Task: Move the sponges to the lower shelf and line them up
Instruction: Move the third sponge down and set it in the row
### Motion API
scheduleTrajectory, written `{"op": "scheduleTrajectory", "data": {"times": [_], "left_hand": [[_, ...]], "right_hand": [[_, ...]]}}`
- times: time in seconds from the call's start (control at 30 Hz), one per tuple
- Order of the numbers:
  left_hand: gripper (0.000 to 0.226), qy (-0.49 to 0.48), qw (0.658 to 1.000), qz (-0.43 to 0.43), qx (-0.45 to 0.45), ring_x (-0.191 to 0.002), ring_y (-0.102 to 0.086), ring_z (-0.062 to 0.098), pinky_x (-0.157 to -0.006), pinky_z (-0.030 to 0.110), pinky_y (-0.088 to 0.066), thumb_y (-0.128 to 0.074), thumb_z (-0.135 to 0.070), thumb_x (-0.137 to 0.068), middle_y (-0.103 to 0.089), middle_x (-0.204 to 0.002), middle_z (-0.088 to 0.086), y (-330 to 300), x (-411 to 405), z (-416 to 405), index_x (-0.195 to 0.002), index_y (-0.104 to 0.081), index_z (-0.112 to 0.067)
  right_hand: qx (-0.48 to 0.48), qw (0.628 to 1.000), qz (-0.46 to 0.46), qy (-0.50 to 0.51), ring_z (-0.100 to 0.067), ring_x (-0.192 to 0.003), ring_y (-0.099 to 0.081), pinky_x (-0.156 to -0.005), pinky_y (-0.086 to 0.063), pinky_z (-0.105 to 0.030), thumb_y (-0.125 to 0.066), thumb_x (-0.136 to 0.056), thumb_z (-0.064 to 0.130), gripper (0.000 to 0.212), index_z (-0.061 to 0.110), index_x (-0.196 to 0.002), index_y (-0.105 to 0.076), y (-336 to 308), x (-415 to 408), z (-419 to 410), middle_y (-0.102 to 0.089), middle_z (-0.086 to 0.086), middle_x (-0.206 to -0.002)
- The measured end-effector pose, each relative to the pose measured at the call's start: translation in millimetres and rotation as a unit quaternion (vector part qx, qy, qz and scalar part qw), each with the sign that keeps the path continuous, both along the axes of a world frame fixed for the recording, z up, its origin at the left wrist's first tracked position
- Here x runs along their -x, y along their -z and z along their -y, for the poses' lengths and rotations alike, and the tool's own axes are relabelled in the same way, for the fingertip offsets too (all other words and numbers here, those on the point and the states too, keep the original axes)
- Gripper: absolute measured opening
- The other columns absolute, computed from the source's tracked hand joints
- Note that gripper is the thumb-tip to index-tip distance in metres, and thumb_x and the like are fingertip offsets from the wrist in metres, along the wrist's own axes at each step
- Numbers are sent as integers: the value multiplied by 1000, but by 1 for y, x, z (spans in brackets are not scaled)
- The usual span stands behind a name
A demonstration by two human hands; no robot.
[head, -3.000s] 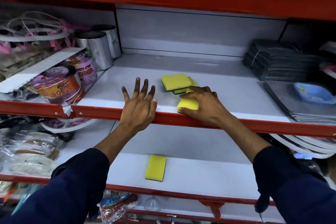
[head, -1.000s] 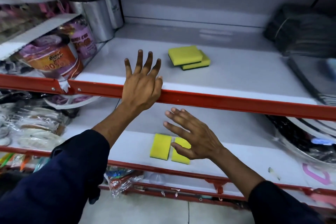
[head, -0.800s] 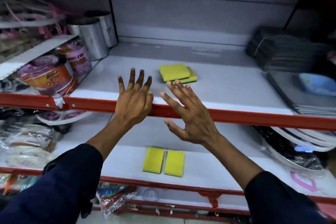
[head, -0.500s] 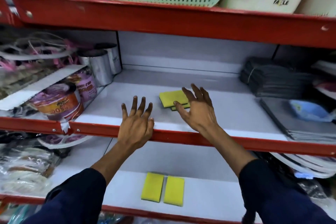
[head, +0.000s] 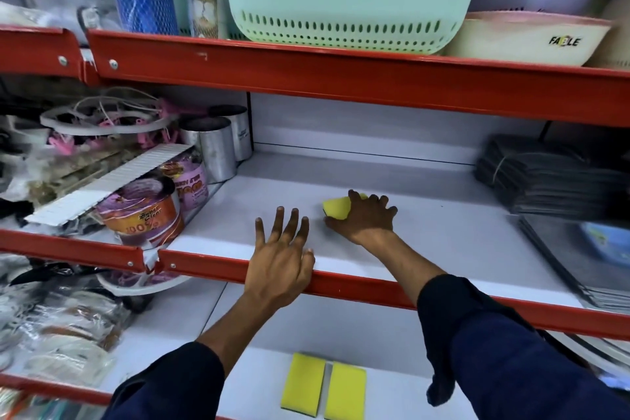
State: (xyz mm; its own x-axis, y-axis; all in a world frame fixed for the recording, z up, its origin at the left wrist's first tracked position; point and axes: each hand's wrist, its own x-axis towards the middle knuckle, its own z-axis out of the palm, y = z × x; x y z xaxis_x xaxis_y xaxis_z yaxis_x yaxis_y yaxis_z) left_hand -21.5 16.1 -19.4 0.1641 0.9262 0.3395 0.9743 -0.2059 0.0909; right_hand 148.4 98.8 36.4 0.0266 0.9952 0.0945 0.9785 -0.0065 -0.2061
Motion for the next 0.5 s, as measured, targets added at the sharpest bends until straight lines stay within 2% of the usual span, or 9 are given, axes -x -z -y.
{"op": "scheduleTrajectory", "data": {"times": [0.13, 0.27, 0.33, 0.5], "left_hand": [[64, 3, 1000, -1, 3, -156, 7, 25, -125, 57, 3, -19, -43, -97, -7, -168, 4, 0, 1, -2, -157, -14, -20], [71, 1, 1000, 0, -1, -156, 1, 25, -125, 58, -2, -10, -45, -92, -11, -167, 4, 1, 0, -1, -157, -17, -19], [73, 0, 1000, -2, -2, -156, -1, 25, -125, 59, -4, -8, -46, -90, -14, -167, 5, 1, -1, -2, -156, -19, -18], [72, -1, 1000, -8, -8, -156, -6, 27, -124, 60, -10, -11, -46, -91, -18, -166, 6, 3, 1, -2, -155, -22, -17]], "right_hand": [[-52, 997, -38, -50, -38, -131, -36, -105, -33, -52, -64, -72, 67, 92, 29, -148, -29, -6, -12, 13, -45, -14, -139], [-146, 980, -15, -133, -32, -126, -42, -97, -40, -44, -63, -66, 65, 93, 36, -147, -29, -13, -32, 49, -42, -2, -143], [-178, 969, -14, -172, -27, -128, -42, -99, -40, -42, -63, -66, 63, 91, 38, -147, -30, -14, -44, 73, -39, 1, -146], [-213, 939, 5, -268, -25, -136, -40, -104, -38, -40, -66, -72, 58, 86, 36, -148, -34, -9, -76, 123, -37, -4, -151]]}}
